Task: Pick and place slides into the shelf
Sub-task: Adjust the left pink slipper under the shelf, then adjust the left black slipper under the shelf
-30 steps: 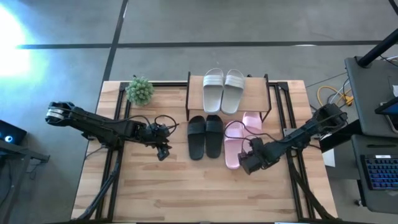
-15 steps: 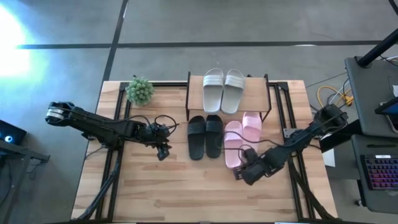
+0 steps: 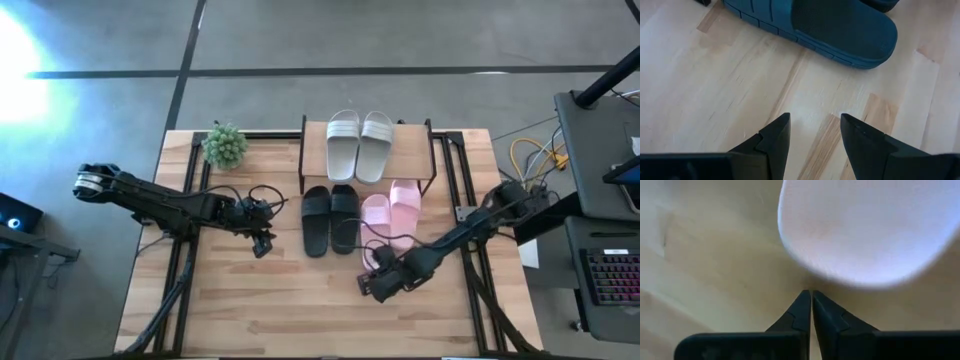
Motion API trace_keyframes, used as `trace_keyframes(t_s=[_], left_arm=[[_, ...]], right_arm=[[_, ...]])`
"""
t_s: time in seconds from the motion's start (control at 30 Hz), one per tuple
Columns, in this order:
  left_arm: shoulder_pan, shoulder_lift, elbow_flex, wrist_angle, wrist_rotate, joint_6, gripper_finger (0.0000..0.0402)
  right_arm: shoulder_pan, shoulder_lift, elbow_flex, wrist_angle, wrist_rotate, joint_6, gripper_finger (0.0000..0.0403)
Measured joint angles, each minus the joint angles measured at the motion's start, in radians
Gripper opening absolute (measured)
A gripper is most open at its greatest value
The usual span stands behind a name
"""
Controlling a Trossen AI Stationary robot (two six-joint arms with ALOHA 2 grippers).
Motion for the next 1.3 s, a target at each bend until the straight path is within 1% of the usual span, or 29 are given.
trace_keyframes(t_s=[0.13,0.23,0.27,0.37,0.43,0.53,0.63,0.8,0.87,0.97,1.1,1.2,1.3], left_arm=[[0.000,0.000,0.000,0.002,-0.001,0.000,0.0160],[0.000,0.000,0.000,0.000,0.000,-0.001,0.0160],[0.000,0.000,0.000,0.000,0.001,-0.001,0.0160],[-0.001,0.000,0.000,0.000,0.003,-0.002,0.0160],[-0.001,0.000,0.000,0.000,0.004,-0.002,0.0160],[-0.001,0.000,0.000,0.000,0.005,-0.002,0.0160],[-0.001,0.000,0.000,0.000,0.015,-0.006,0.0160],[-0.001,0.000,-0.003,0.001,0.017,-0.077,0.0160],[-0.003,0.011,-0.003,0.018,0.020,-0.081,0.0160],[-0.007,0.042,-0.005,0.082,0.053,-0.078,0.0160],[-0.027,0.141,-0.006,0.275,0.081,-0.030,0.0160],[-0.045,0.229,0.000,0.452,0.130,0.016,0.0159],[-0.048,0.304,0.009,0.526,0.186,0.025,0.0144]], right_arm=[[-0.031,0.032,0.022,-0.011,0.025,-0.020,0.0011],[-0.057,0.035,0.023,-0.011,0.064,-0.036,0.0011],[-0.064,0.033,0.022,-0.022,0.097,-0.043,0.0011],[-0.092,0.026,0.021,-0.078,0.127,-0.054,0.0011],[-0.108,0.022,0.019,-0.117,0.130,-0.061,0.0011],[-0.124,0.018,0.019,-0.116,0.123,-0.109,0.0011],[-0.130,0.008,0.022,-0.087,0.119,-0.154,0.0011],[-0.127,-0.014,0.044,-0.016,0.113,-0.259,0.0011],[-0.126,-0.019,0.059,0.004,0.112,-0.295,0.0011],[-0.127,-0.020,0.089,0.009,0.114,-0.329,0.0011],[-0.138,-0.020,0.114,0.022,0.121,-0.352,0.0011],[-0.143,-0.019,0.120,0.020,0.123,-0.356,0.0011],[-0.143,-0.019,0.124,0.022,0.123,-0.357,0.0011]])
